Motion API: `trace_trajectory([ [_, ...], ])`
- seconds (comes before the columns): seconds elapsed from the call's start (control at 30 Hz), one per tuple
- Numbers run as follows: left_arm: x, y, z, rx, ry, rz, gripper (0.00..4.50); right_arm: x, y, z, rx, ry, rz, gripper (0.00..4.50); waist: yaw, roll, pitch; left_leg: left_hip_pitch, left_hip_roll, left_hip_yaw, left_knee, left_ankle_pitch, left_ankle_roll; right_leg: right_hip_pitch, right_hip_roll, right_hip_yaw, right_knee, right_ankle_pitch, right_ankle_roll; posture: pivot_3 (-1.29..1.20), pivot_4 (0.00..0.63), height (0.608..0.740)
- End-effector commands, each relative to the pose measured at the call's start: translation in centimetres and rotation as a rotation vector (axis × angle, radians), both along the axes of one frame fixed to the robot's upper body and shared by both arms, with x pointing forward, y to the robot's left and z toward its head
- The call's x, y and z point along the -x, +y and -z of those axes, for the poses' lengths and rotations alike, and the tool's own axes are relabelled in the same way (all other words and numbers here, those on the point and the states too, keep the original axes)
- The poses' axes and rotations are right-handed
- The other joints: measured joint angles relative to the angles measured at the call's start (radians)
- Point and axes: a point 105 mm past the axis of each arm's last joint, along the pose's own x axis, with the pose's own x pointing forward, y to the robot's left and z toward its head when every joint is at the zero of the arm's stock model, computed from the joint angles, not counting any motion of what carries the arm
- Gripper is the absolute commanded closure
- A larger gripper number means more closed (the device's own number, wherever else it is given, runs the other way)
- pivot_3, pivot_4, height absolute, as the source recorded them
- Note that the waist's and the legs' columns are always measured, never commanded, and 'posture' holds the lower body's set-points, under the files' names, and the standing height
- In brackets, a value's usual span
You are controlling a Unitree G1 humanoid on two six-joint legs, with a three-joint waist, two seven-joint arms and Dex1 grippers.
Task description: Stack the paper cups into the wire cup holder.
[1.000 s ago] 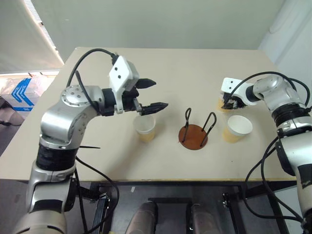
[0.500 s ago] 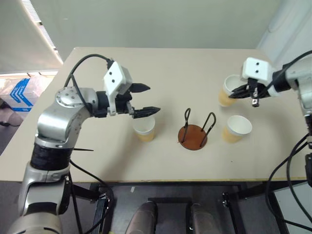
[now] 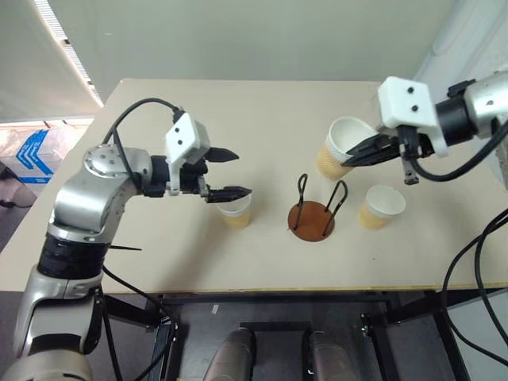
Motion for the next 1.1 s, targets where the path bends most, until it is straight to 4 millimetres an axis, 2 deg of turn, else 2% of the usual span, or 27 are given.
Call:
trace_trajectory([
  [0.03, 0.3, -0.1, -1.4, -0.007, -0.061, 0.010, 0.00, 0.3, 0.2, 0.5, 0.022, -0.014, -0.029, 4.41, 0.000, 0.000, 0.000, 0.000, 0.000, 0.000, 0.000, 0.000, 0.000, 0.000, 0.000, 0.000, 0.000, 0.000, 0.000, 0.00, 0.150, 0.740],
  [0.2, 0.4, 0.0, -1.4, -0.010, -0.062, 0.001, 0.00, 0.0, 0.2, 1.3, 0.025, 0.004, -0.034, 4.41, 0.000, 0.000, 0.000, 0.000, 0.000, 0.000, 0.000, 0.000, 0.000, 0.000, 0.000, 0.000, 0.000, 0.000, 0.001, 0.00, 0.150, 0.740],
  [0.53, 0.3, -0.1, -1.5, -0.018, -0.072, -0.003, 0.00, -1.1, 0.6, 4.4, 0.081, 0.033, -0.047, 4.41, 0.000, 0.000, 0.000, -0.001, 0.000, 0.000, 0.000, 0.001, 0.000, 0.000, 0.000, 0.000, 0.000, 0.000, 0.002, 0.00, 0.150, 0.740],
  [0.63, 0.3, 0.0, -1.3, -0.027, -0.072, -0.006, 0.00, -1.2, 0.8, 4.6, 0.075, 0.030, -0.044, 3.84, 0.000, 0.000, 0.000, 0.000, 0.000, 0.000, 0.000, 0.001, 0.001, 0.000, 0.000, 0.000, 0.000, 0.000, 0.003, 0.00, 0.150, 0.740],
  [0.8, 0.3, 0.2, -0.7, -0.063, -0.070, -0.004, 0.00, -1.4, 1.1, 4.7, 0.054, 0.008, -0.026, 2.10, 0.000, 0.000, 0.000, 0.000, 0.000, 0.000, 0.000, 0.001, 0.001, 0.000, 0.000, 0.000, 0.000, 0.000, 0.003, 0.00, 0.150, 0.740],
  [0.83, 0.4, 0.3, -0.6, -0.078, -0.073, -0.001, 0.00, -1.5, 1.1, 4.6, 0.047, 0.001, -0.019, 1.82, 0.000, 0.000, 0.000, 0.000, 0.000, 0.000, 0.000, 0.001, 0.001, 0.000, 0.000, 0.000, 0.000, 0.000, 0.003, 0.00, 0.150, 0.740],
  [0.97, 1.0, 0.9, -0.2, -0.209, -0.112, 0.049, 0.00, -1.2, 1.3, 2.1, -0.105, -0.014, 0.037, 1.82, 0.000, 0.000, 0.000, 0.000, 0.000, 0.000, 0.000, 0.000, 0.001, -0.001, 0.000, 0.000, 0.000, 0.000, 0.003, 0.00, 0.150, 0.740],
  [1.1, 1.8, 1.8, 0.3, -0.335, -0.136, 0.108, 0.00, 1.6, 1.6, -1.5, -0.329, 0.131, 0.026, 1.82, 0.000, 0.000, 0.000, -0.002, 0.000, 0.000, 0.000, 0.000, 0.000, -0.002, 0.000, 0.000, -0.001, 0.000, 0.003, 0.00, 0.150, 0.740],
])
